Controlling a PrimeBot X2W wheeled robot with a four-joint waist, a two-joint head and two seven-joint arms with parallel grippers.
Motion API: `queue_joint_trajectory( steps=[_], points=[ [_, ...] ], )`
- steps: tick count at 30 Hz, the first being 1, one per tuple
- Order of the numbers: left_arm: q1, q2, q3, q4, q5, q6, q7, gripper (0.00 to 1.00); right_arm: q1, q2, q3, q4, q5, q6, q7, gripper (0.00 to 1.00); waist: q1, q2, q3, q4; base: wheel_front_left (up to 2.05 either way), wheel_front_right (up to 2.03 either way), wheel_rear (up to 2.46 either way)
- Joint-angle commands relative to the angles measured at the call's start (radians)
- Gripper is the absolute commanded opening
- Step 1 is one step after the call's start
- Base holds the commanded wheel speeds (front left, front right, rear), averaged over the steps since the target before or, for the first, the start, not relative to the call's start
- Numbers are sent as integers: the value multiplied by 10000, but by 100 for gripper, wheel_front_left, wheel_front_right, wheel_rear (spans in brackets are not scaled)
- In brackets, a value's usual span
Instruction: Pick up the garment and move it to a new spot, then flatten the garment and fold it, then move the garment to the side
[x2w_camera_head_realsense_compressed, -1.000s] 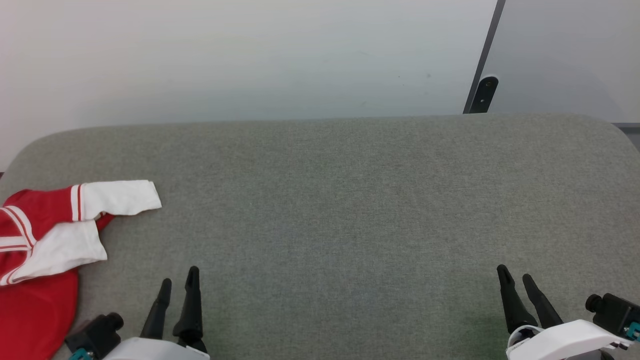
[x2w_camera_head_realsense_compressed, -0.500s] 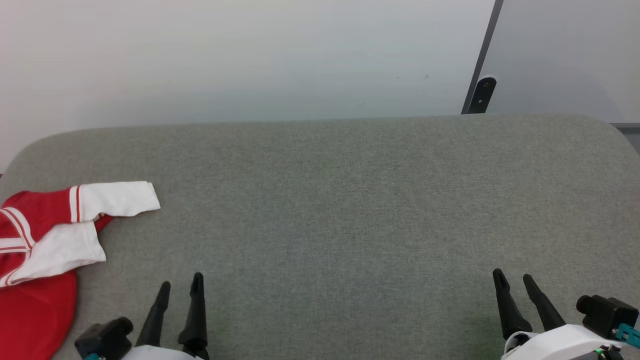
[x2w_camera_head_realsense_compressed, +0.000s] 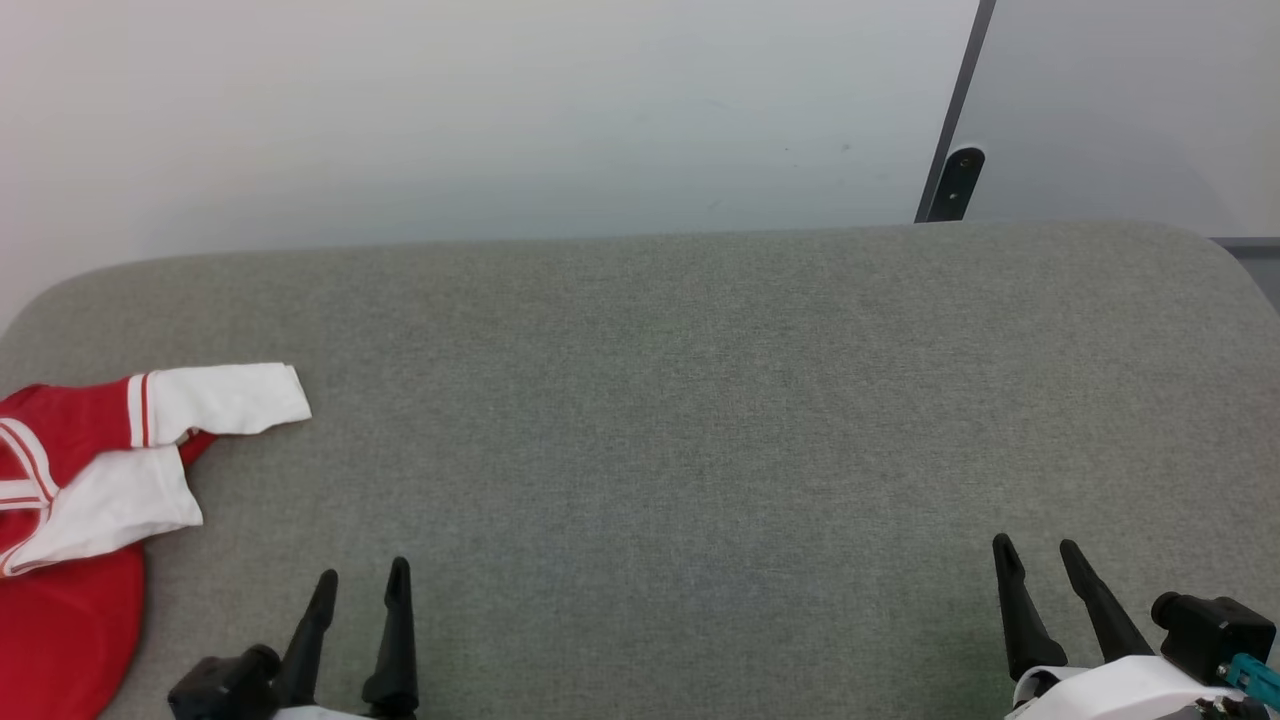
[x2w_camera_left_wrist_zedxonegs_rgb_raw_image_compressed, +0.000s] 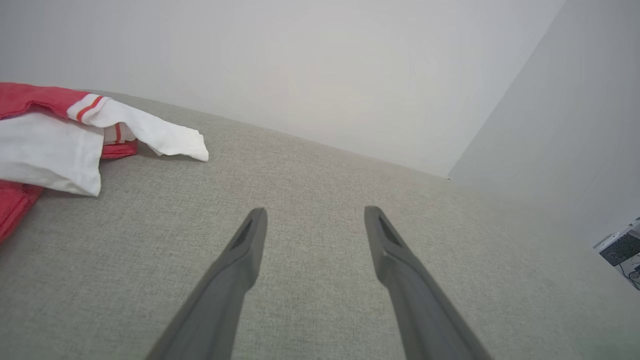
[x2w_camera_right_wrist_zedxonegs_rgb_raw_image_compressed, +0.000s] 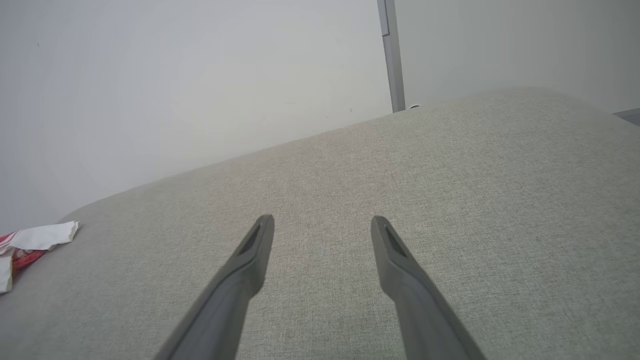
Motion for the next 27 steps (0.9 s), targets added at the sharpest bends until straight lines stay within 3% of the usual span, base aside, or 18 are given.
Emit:
queue_joint_trajectory(
  steps=[1, 27],
  points=[
    [63, 24, 5, -73, 427, 39, -104, 100, 29, 13, -49, -92, -311, -4, -127, 100, 0, -1, 8, -14, 0, 0, 0],
    [350, 21, 124, -183, 2493, 77, -619, 100, 312, 127, -258, -28, -2049, -7, -824, 100, 0, -1, 70, -28, 0, 0, 0]
  ],
)
